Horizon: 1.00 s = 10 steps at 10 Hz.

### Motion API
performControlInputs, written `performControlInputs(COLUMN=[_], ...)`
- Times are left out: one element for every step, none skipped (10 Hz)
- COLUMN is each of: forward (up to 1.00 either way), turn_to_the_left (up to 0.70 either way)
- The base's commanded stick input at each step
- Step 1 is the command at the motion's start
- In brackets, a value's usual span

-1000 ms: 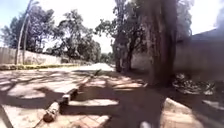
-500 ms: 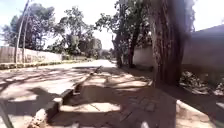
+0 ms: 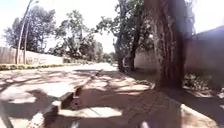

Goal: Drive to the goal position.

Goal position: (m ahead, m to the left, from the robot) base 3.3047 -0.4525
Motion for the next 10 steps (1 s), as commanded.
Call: performControlInputs(forward=[0.7,0.7,0.7,0.7,0.7,0.7,0.7,0.7,0.7,0.7], turn_to_the_left=[0.0,0.0,0.0,0.0,0.0,0.0,0.0,0.0,0.0,0.0])
